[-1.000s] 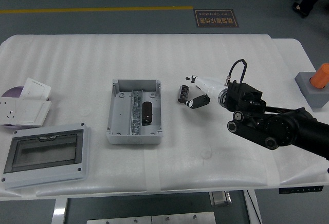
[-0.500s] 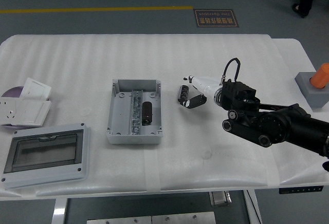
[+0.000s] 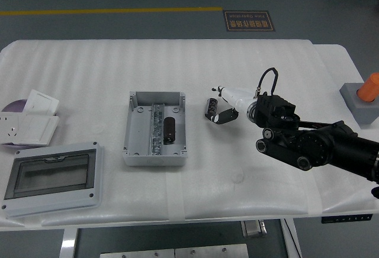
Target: Pick up the battery,place it into the box
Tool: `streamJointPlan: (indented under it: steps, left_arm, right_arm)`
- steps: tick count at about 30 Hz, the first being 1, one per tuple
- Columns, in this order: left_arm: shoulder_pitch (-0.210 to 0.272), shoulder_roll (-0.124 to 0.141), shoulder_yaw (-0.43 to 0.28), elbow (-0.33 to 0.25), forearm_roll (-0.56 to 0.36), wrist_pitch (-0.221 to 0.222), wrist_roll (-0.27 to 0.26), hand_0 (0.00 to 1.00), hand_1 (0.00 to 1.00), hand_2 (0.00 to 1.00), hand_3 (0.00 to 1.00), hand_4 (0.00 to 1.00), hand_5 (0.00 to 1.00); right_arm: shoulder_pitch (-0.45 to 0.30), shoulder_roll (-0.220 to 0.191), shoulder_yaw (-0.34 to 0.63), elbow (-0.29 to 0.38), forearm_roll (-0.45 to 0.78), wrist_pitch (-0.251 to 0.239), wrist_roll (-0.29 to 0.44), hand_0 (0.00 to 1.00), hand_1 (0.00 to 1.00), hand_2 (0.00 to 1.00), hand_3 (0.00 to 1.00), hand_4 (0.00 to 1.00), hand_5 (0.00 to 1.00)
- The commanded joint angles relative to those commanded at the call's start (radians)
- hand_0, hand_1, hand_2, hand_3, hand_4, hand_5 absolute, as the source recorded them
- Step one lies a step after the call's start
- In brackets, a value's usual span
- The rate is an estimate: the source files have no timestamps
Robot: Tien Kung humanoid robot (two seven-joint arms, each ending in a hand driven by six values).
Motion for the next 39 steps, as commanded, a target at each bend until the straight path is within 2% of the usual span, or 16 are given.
streamJointPlan:
  steps: [1, 2, 16, 31, 32, 37, 39]
  left_arm:
    - [0.0, 0.0, 0.0, 0.0, 0.0, 0.0, 0.0, 0.619, 0.648, 0.514, 0.543, 0.594, 0.311]
    - [0.0, 0.0, 0.0, 0.0, 0.0, 0.0, 0.0, 0.619, 0.648, 0.514, 0.543, 0.595, 0.313]
    - [-0.002, -0.002, -0.009, -0.002, 0.011, 0.002, -0.001, 0.619, 0.648, 0.515, 0.542, 0.599, 0.323]
    - [0.003, -0.004, -0.013, -0.001, 0.012, 0.006, -0.004, 0.618, 0.648, 0.516, 0.543, 0.601, 0.329]
    - [0.003, -0.004, -0.014, -0.002, 0.013, 0.006, -0.004, 0.619, 0.648, 0.517, 0.545, 0.6, 0.328]
    - [0.001, -0.004, -0.015, -0.002, 0.014, 0.006, -0.004, 0.619, 0.648, 0.517, 0.545, 0.6, 0.328]
    - [0.001, -0.003, -0.015, -0.002, 0.014, 0.006, -0.004, 0.619, 0.648, 0.519, 0.548, 0.6, 0.327]
  right_arm:
    - [-0.001, 0.002, -0.001, 0.0, 0.001, 0.0, 0.0, 0.914, 0.807, 0.815, 0.879, 0.765, 0.449]
    - [-0.001, 0.004, -0.003, 0.001, 0.002, -0.001, 0.0, 0.892, 0.775, 0.758, 0.813, 0.74, 0.425]
    - [-0.012, 0.013, -0.006, -0.01, -0.002, -0.025, 0.014, 0.88, 0.752, 0.72, 0.781, 0.737, 0.421]
    - [-0.033, -0.005, 0.015, 0.004, -0.035, -0.095, 0.059, 0.839, 0.724, 0.688, 0.728, 0.708, 0.396]
    - [-0.034, -0.006, 0.015, 0.004, -0.035, -0.097, 0.061, 0.805, 0.705, 0.67, 0.704, 0.69, 0.38]
    - [-0.038, -0.006, 0.011, -0.002, -0.033, -0.086, 0.063, 0.805, 0.705, 0.67, 0.704, 0.69, 0.38]
    - [-0.039, -0.005, 0.009, -0.005, -0.03, -0.077, 0.063, 0.771, 0.682, 0.653, 0.68, 0.67, 0.36]
